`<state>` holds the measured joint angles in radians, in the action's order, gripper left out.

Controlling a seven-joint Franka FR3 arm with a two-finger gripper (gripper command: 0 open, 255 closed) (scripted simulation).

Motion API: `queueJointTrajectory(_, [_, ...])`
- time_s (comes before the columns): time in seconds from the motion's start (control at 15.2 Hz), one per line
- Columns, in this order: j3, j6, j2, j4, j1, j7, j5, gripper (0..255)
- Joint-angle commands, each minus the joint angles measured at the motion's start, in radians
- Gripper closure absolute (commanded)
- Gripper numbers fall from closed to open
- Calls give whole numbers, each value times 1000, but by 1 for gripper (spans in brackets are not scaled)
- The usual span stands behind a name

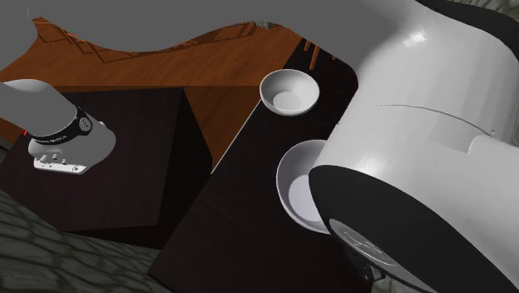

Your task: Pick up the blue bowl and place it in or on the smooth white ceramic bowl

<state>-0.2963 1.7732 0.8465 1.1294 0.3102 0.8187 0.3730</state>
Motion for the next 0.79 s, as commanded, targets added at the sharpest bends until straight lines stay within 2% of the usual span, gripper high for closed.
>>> queueJointTrajectory(0.0, [-2,-23,-7,-18,3,-4,-3,255])
queueJointTrajectory(0.73, [-7,-146,-37,-116,14,-30,-14,255])
